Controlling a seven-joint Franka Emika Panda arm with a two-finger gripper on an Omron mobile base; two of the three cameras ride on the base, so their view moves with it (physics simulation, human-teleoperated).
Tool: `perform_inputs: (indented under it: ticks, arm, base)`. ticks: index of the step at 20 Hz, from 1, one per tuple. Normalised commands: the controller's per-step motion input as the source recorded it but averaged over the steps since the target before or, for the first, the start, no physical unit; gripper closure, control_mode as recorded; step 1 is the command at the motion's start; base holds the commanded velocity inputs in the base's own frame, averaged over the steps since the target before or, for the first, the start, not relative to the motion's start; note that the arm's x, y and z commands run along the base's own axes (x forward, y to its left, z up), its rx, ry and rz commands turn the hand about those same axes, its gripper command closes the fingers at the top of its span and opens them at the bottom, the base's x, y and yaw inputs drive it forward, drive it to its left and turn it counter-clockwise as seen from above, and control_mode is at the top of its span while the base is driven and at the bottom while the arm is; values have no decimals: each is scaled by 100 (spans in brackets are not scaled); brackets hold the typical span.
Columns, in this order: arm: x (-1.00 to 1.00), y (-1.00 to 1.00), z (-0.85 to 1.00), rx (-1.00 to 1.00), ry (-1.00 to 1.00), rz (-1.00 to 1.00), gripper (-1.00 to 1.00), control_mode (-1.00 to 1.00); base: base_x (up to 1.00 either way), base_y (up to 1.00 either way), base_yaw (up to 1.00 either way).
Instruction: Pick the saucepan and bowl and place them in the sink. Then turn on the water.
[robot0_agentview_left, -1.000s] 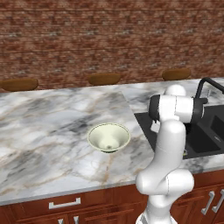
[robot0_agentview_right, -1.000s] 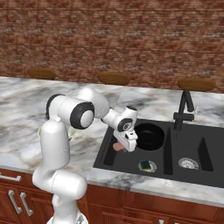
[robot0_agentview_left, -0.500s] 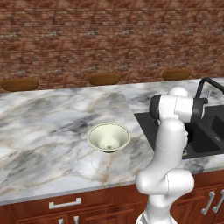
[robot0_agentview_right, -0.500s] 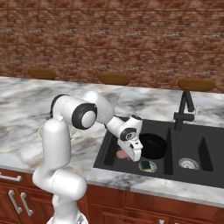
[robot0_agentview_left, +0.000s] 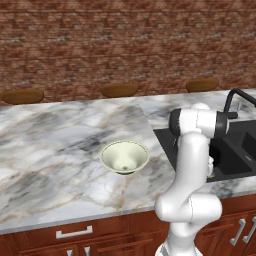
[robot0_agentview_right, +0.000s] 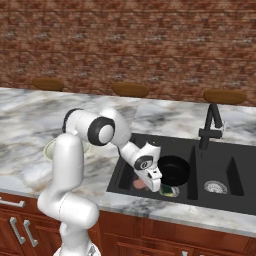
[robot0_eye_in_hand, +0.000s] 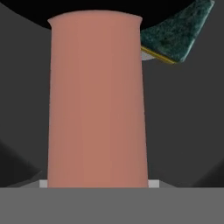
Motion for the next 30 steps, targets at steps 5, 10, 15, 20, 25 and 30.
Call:
perform_inputs:
  ticks: [5,10,15,20,25,30]
  arm:
    - [12,-9,-33,0,0,0,100,-100]
    - [10,-6,-26,0,2,0,100,-100]
    - [5,0,-13,0,4,0,100,-100]
    - [0,0,0,0,1,0,100,-100]
    - [0,0,0,0,0,0,-100,-100]
    - [0,-3,13,0,0,0,-100,-100]
  base:
    - [0,0,0]
    - [0,0,0]
    - [0,0,0]
    - [0,0,0]
    - [0,0,0]
    - [0,0,0]
